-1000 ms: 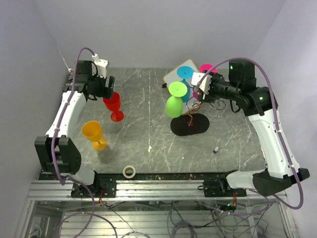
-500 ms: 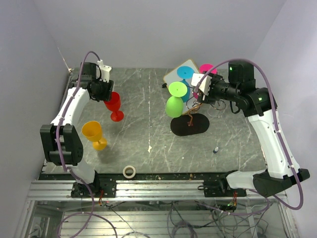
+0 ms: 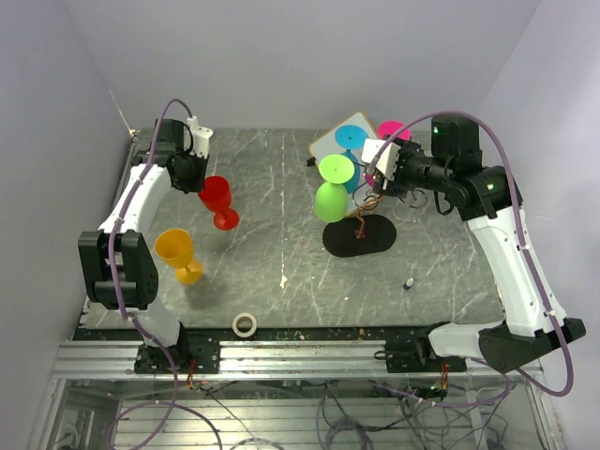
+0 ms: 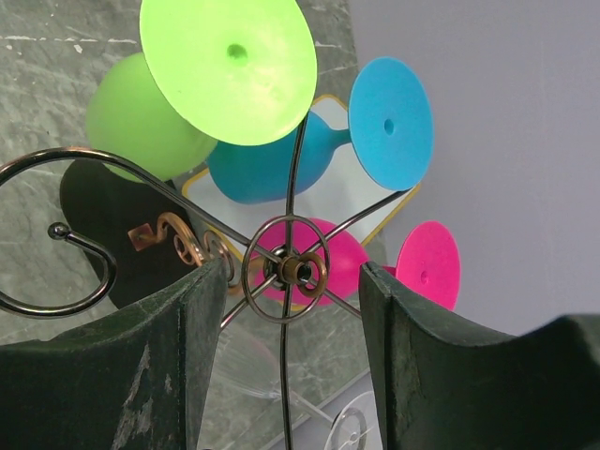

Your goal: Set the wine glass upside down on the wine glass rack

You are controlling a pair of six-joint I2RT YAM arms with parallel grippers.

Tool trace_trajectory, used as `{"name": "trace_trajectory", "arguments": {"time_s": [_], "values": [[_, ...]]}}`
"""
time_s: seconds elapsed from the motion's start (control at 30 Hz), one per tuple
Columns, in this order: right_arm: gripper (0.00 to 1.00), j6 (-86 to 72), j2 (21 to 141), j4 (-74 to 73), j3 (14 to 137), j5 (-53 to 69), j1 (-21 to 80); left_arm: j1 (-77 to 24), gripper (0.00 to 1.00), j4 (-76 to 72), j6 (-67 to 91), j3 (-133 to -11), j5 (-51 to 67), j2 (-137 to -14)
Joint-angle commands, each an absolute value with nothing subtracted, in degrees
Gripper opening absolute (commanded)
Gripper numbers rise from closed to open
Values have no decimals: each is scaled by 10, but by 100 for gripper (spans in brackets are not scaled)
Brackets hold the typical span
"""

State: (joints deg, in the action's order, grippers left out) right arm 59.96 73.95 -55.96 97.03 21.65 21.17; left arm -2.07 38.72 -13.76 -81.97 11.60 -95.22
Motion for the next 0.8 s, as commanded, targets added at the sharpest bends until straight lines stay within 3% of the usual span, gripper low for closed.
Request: {"name": "trace_trajectory", "arguments": {"time_s": [0.0,0.17,0.47,0.77], "values": [[58,591,726,-551,971,225,207,-18,14,398,-152,-844,125,-932],[58,591,727,-553,977,226,200,-19,8,410,-158,-856,140,-896],[58,588,727,-558,994,243,187,-26,7,411,-128,-890,195,-804],[58,536,729,-534,1002,356,177,-57,7,370,-59,-922,306,-732]]}}
